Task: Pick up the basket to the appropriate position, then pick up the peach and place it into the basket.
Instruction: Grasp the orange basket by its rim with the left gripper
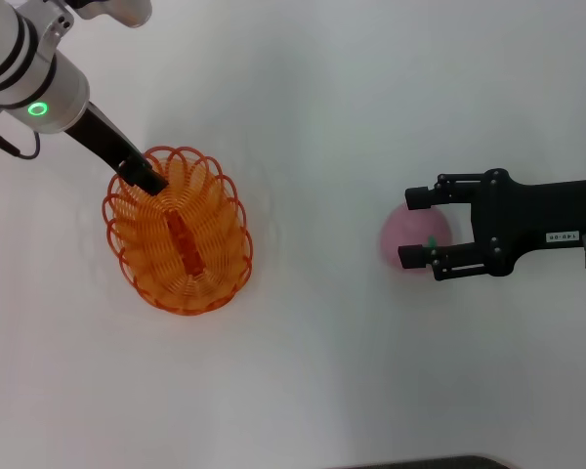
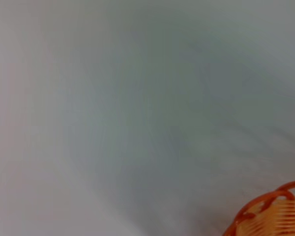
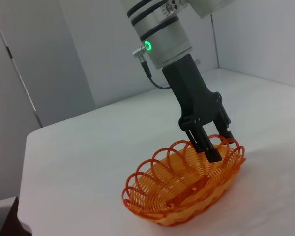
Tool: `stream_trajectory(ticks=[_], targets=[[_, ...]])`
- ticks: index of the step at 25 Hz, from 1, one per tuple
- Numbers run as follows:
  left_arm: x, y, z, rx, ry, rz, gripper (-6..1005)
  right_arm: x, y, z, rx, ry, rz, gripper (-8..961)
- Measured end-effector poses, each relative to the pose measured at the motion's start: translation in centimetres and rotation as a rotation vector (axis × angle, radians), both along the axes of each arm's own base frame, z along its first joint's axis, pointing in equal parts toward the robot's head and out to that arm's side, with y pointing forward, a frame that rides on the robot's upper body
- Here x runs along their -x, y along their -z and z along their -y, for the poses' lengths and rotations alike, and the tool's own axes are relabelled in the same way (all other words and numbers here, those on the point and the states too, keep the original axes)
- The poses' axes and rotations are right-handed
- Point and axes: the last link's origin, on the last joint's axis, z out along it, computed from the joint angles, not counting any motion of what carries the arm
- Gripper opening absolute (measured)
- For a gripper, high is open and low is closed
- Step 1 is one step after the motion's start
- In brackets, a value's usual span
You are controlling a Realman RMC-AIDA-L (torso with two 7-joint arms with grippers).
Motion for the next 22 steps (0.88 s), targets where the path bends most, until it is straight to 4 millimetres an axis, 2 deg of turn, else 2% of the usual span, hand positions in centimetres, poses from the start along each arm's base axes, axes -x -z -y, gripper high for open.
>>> stream_trajectory(ticks=[8,14,22], targets=[[-0.10,0.24,0.13,0.009,0.002,0.005,466,-0.06,0.33,-0.02,-0.003,0.000,-0.001,792],[-0.10,0.10,0.00,-0.006,-0.009,0.019,223,-0.02,0.41,-0.03,-0.002,-0.001,-0.004,791],[-0.28,-0.65,-0.29,-0.037,-0.044,0.074,169,0.00,0.40,-0.05,-0.004,-0.001,-0.005,788]])
